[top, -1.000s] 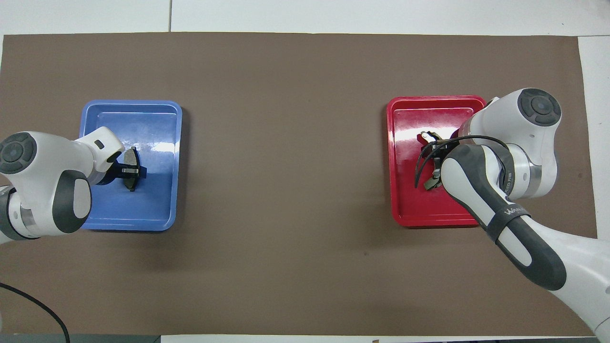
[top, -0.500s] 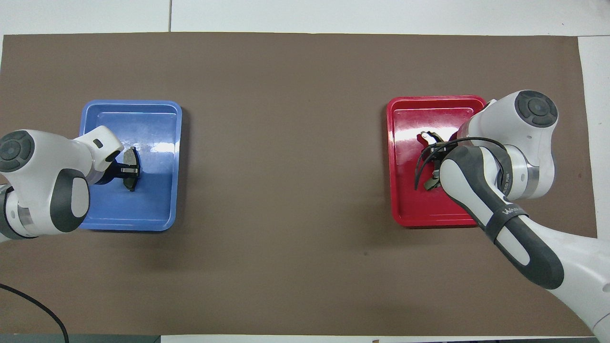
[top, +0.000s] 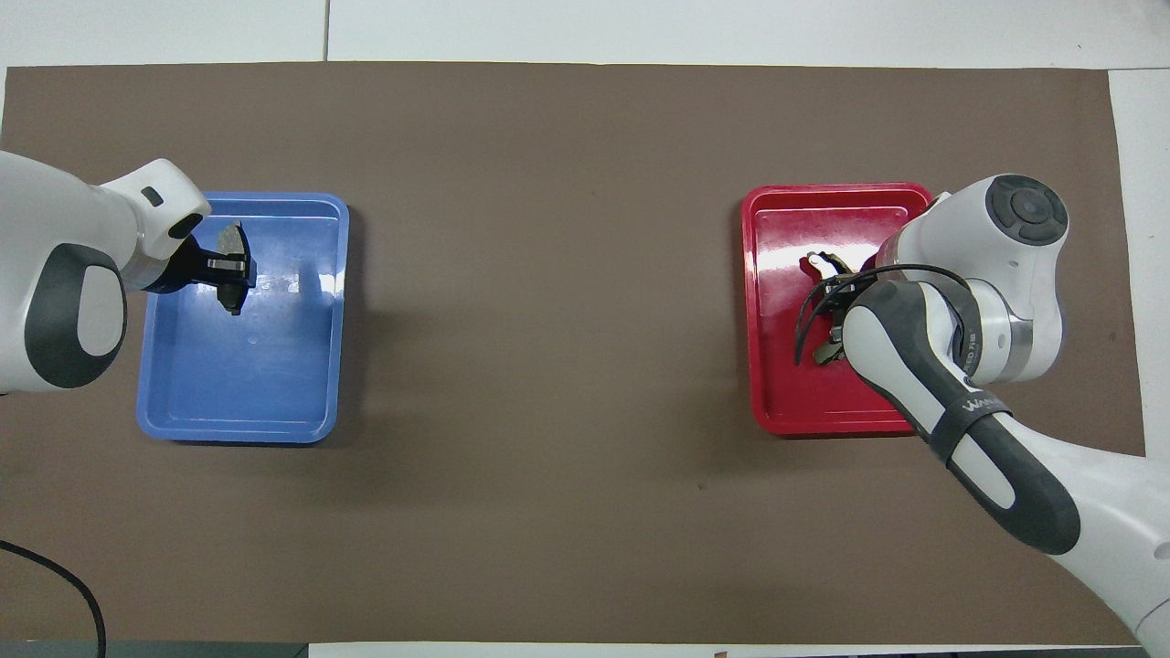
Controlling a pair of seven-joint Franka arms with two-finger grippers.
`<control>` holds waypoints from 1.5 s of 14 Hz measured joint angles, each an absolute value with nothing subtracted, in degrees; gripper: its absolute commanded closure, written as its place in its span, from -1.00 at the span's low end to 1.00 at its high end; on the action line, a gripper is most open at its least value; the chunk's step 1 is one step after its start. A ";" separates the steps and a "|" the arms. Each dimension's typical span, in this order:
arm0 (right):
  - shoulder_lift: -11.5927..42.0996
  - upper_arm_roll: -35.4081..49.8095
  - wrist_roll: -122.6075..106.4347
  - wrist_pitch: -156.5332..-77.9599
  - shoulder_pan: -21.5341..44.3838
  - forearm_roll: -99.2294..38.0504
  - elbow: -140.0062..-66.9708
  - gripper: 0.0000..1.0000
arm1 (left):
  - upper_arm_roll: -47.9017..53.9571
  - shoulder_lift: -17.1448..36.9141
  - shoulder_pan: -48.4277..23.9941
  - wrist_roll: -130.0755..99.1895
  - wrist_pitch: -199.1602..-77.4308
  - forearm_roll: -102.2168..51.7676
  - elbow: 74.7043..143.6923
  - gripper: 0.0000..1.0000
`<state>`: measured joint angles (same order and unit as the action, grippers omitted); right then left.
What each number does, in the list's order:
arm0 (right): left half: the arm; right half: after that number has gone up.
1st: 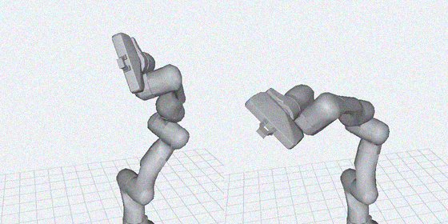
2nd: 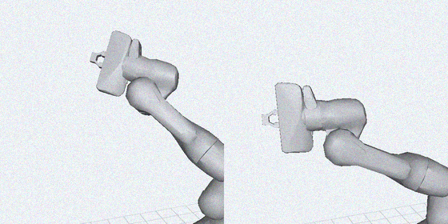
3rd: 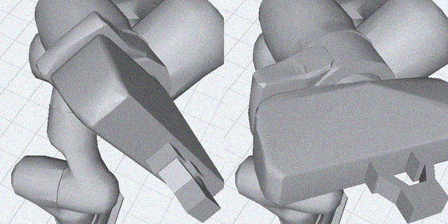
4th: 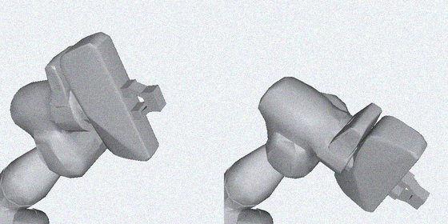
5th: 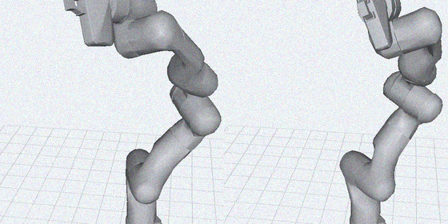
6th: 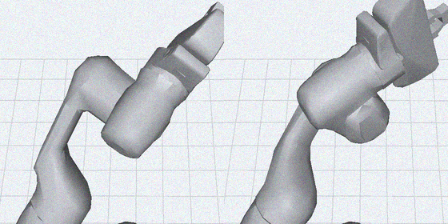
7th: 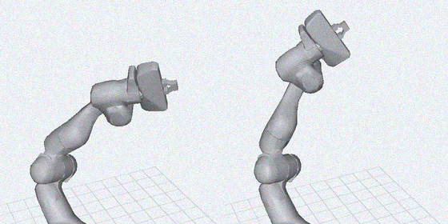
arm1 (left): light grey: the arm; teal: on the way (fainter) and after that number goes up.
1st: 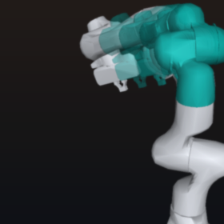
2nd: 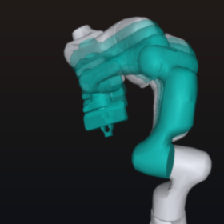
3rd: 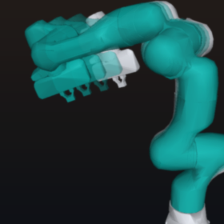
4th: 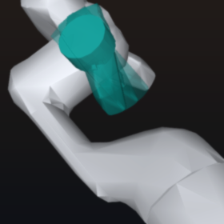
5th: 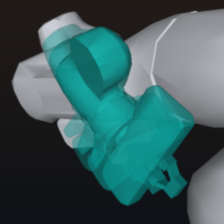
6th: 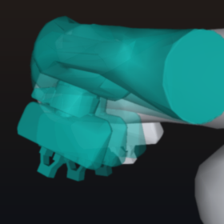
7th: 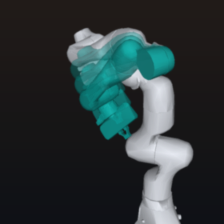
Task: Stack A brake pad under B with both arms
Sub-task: 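Lift the dark pad with the left gripper toward the table center, then lower the dark pad onto the table center and open the left gripper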
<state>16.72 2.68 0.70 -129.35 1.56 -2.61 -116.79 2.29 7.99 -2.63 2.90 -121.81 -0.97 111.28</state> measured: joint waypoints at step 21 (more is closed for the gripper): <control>14.39 2.02 -5.72 -117.28 1.32 -2.59 -108.44 0.99 | 26.63 30.52 -19.72 -48.92 -122.31 14.64 94.71 0.97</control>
<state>14.39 2.02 -5.72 -117.28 1.32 -2.59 -108.44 26.63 30.52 -19.72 -48.92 -122.31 14.64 94.71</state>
